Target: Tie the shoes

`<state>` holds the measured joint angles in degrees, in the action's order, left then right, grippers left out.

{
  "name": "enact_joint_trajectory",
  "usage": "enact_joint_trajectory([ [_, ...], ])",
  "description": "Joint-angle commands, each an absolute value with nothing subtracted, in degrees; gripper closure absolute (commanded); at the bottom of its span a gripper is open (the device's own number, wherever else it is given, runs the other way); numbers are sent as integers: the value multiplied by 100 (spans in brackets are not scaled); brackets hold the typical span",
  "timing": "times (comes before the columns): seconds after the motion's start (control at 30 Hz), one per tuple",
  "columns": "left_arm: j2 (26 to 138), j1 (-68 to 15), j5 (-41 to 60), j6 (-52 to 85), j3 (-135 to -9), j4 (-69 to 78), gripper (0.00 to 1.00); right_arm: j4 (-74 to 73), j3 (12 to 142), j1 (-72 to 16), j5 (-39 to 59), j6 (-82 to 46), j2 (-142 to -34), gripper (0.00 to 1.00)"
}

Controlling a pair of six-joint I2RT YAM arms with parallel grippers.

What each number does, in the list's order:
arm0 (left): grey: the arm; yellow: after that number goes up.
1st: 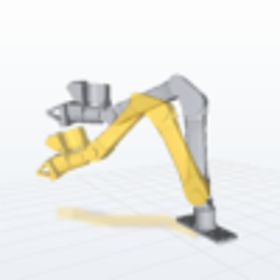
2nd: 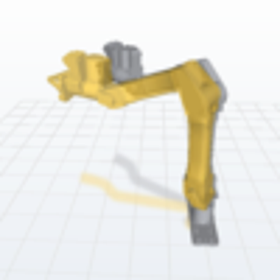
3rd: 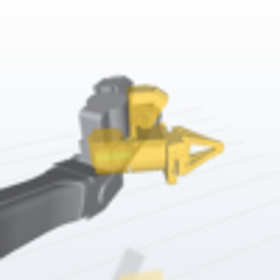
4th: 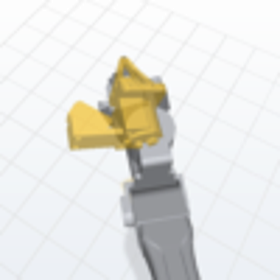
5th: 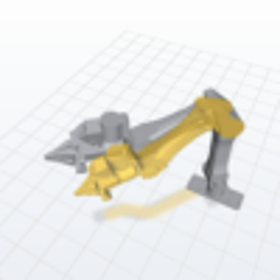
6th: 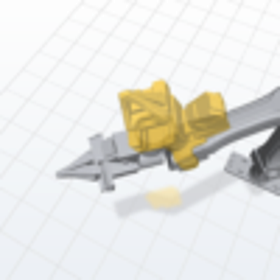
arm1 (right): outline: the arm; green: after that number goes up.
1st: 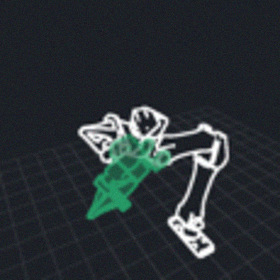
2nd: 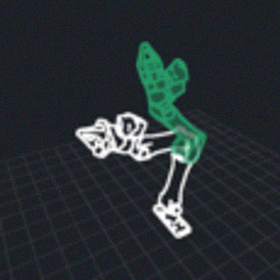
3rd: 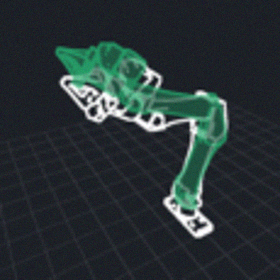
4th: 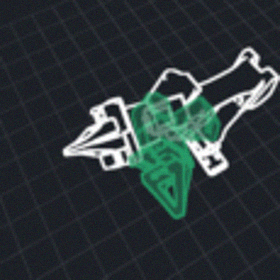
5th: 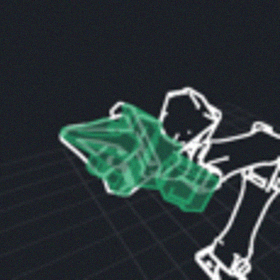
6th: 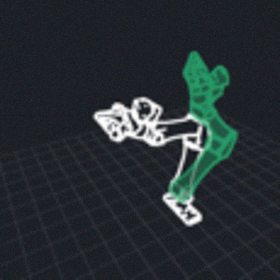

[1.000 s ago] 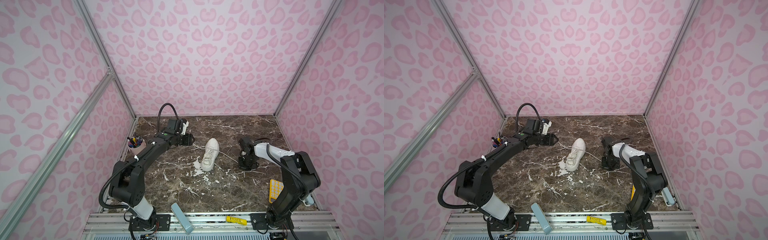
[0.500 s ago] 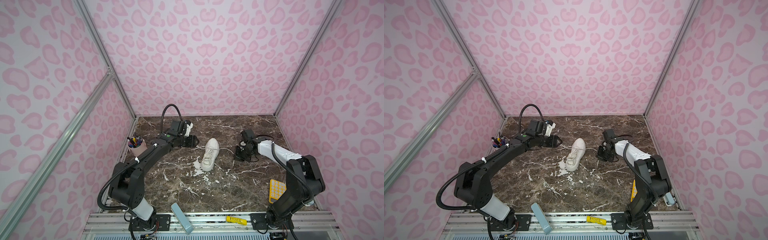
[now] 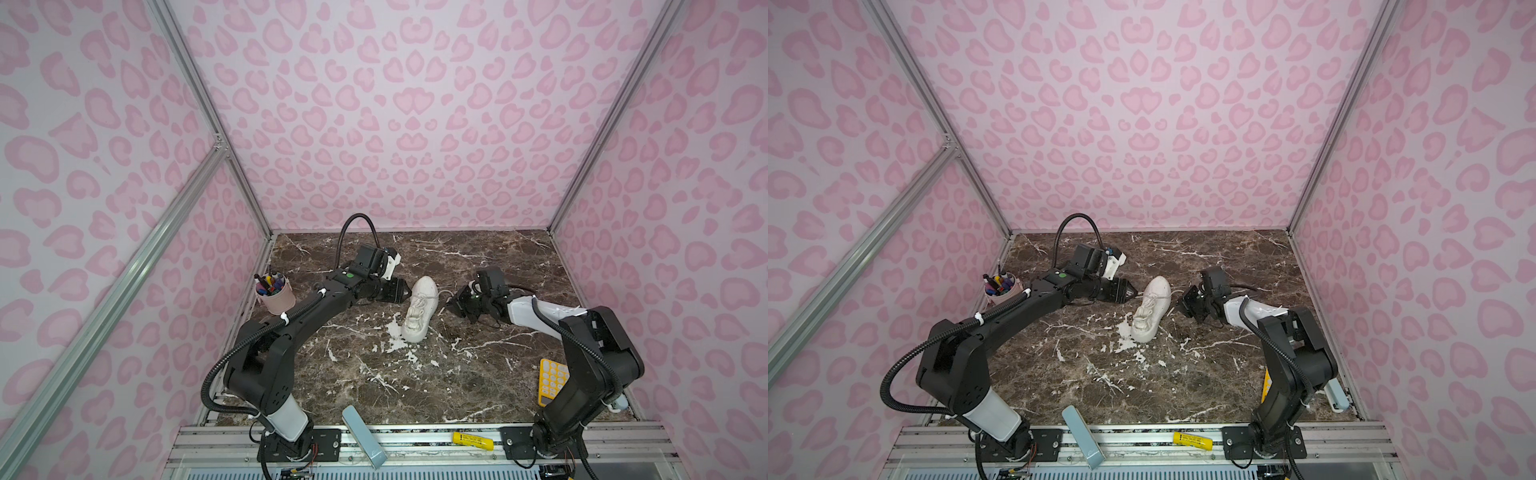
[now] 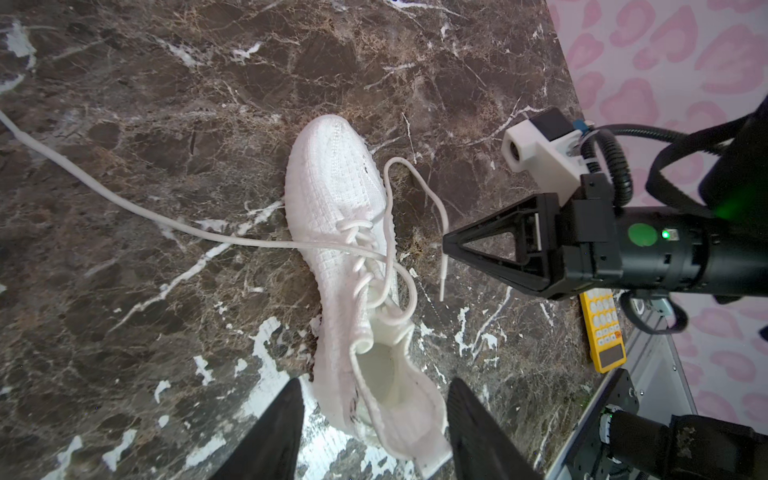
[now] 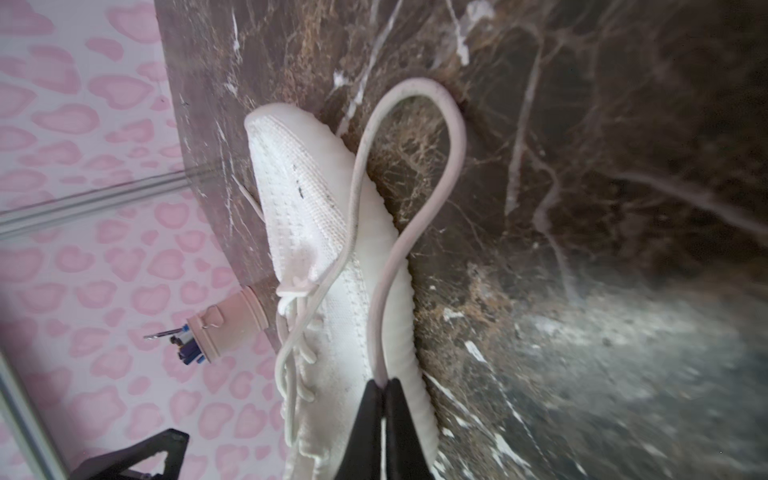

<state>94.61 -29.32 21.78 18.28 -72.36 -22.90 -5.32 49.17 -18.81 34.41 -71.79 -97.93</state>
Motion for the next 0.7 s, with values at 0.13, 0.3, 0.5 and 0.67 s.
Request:
enact_joint_trajectory([
  [0.13,9560,-2946,2307,1750,-7425,-2383,43,-3746,4199,-2015,3430,-9354,-10151,95],
  [0.3,9653,-2968,2364,1714,-7510,-2408,43,-5319,3784,-2149,3261,-10321,-10581,95],
  [0.5,9686,-2981,2380,1699,-7533,-2426,44,-6143,3626,-2258,3114,-10806,-10857,95],
  [0.67,9699,-2990,2397,1709,-7500,-2400,44,-6390,3409,-2276,2992,-10955,-10890,95],
])
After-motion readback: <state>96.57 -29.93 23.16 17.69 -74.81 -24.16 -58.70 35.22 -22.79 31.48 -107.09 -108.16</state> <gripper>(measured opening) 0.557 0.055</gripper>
